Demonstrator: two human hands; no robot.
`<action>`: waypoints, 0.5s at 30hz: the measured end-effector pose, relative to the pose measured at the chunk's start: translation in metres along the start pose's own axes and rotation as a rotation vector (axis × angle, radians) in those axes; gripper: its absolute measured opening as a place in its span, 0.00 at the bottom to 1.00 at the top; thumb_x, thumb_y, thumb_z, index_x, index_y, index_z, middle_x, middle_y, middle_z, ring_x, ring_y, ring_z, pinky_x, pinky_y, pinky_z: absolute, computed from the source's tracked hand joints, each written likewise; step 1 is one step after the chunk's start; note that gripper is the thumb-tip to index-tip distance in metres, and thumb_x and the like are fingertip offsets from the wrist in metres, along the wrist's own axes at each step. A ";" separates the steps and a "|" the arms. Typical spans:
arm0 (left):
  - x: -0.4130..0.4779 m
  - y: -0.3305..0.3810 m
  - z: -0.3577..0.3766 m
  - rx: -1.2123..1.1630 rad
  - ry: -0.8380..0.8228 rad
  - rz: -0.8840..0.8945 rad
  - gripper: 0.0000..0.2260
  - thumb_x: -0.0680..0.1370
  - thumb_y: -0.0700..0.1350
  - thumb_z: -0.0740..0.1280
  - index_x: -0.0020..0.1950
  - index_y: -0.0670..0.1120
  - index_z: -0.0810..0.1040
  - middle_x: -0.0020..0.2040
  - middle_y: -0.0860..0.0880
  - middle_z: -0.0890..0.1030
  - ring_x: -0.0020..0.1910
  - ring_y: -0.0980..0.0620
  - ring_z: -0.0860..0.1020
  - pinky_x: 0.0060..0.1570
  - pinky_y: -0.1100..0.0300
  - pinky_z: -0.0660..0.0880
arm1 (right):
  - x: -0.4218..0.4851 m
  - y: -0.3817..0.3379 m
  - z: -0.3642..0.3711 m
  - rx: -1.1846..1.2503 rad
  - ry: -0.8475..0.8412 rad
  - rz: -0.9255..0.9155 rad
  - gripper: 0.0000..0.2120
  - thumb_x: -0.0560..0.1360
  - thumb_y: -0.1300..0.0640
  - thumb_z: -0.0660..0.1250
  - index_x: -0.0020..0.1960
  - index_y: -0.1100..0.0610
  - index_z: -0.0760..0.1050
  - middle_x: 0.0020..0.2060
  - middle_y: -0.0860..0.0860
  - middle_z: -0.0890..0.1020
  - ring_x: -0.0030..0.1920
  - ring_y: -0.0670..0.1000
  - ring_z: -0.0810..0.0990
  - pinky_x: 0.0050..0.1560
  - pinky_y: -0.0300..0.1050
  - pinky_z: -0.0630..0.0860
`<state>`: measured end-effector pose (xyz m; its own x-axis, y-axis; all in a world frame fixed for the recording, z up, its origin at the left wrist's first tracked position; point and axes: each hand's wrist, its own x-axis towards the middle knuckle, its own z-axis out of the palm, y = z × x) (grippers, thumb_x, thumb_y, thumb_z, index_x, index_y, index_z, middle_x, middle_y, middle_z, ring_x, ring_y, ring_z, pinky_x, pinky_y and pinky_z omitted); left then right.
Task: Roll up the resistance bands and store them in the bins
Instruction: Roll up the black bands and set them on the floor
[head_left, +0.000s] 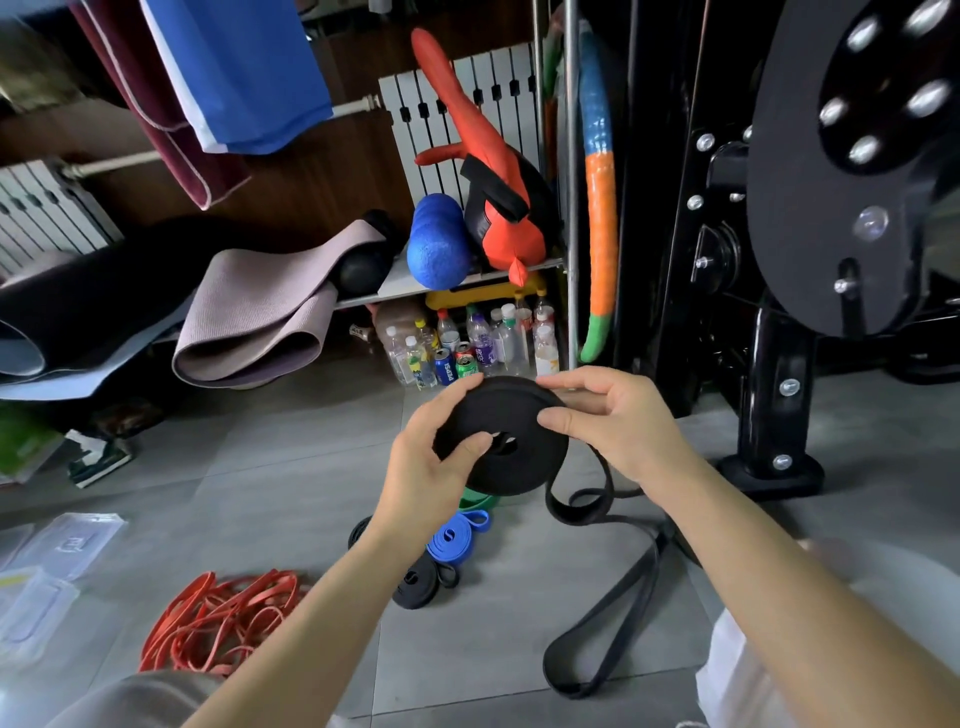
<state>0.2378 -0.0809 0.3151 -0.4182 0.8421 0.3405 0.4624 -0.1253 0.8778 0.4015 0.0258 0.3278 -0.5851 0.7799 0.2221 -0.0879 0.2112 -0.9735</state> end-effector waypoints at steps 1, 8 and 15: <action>-0.001 0.000 0.003 -0.041 0.037 -0.003 0.30 0.74 0.35 0.68 0.56 0.73 0.72 0.58 0.61 0.78 0.58 0.60 0.75 0.53 0.67 0.74 | -0.001 -0.001 0.000 0.012 0.005 -0.018 0.18 0.68 0.66 0.74 0.47 0.44 0.80 0.43 0.45 0.85 0.47 0.46 0.84 0.48 0.37 0.79; -0.002 -0.002 0.019 -0.176 0.039 -0.068 0.27 0.74 0.35 0.69 0.56 0.69 0.74 0.57 0.64 0.77 0.58 0.60 0.76 0.53 0.59 0.77 | -0.002 -0.001 -0.009 -0.001 0.093 -0.037 0.17 0.68 0.66 0.74 0.49 0.47 0.81 0.45 0.43 0.84 0.48 0.42 0.83 0.51 0.34 0.78; 0.034 0.022 -0.014 0.165 -0.341 -0.074 0.12 0.71 0.42 0.73 0.44 0.59 0.79 0.44 0.59 0.83 0.44 0.60 0.81 0.47 0.63 0.77 | -0.004 0.001 -0.003 -0.131 -0.041 -0.016 0.17 0.66 0.65 0.75 0.45 0.44 0.78 0.40 0.42 0.84 0.45 0.43 0.83 0.54 0.41 0.78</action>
<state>0.2227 -0.0625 0.3508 -0.1838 0.9753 0.1222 0.5717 0.0050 0.8205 0.4058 0.0249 0.3266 -0.6174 0.7516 0.2321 0.0073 0.3006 -0.9537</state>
